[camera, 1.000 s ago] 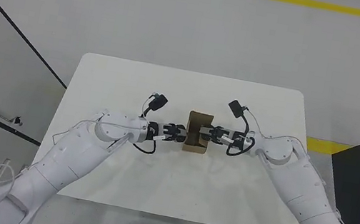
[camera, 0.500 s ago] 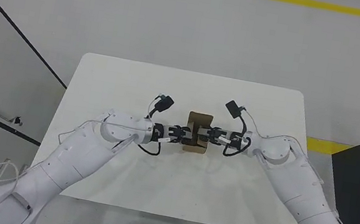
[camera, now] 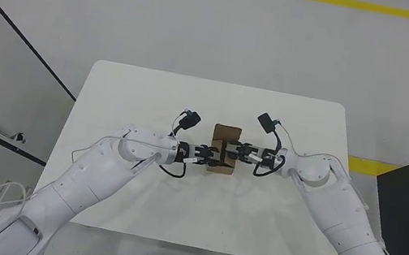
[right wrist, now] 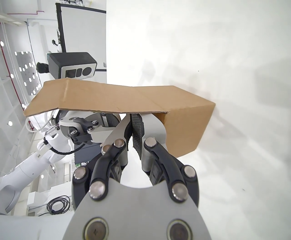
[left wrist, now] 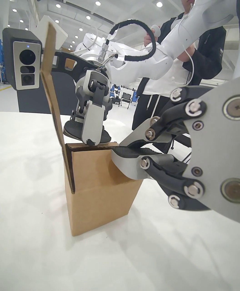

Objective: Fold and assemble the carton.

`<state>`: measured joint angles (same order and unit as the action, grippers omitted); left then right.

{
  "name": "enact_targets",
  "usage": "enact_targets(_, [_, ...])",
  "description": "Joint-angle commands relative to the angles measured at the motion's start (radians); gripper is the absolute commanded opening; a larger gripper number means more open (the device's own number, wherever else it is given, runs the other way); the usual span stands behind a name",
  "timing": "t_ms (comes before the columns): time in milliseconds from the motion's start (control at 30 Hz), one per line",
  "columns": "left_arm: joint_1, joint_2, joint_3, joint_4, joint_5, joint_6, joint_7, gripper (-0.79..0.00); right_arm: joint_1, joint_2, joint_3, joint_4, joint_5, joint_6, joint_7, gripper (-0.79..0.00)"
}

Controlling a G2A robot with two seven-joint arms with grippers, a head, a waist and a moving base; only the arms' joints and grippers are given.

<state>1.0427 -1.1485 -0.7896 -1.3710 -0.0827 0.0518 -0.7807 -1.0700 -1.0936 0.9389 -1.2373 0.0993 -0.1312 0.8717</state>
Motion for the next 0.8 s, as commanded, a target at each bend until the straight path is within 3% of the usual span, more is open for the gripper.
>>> enact_targets(0, [-0.001, -0.002, 0.000, 0.004, -0.001, -0.001, -0.002, -0.785, -0.002, 0.000, 0.003, -0.004, -0.007, 0.006, -0.006, -0.785])
enact_targets(767, [-0.013, -0.024, 0.005, 0.046, -0.003, 0.011, -0.014, -0.785, -0.005, -0.007, -0.004, -0.021, -0.055, 0.058, -0.005, -0.785])
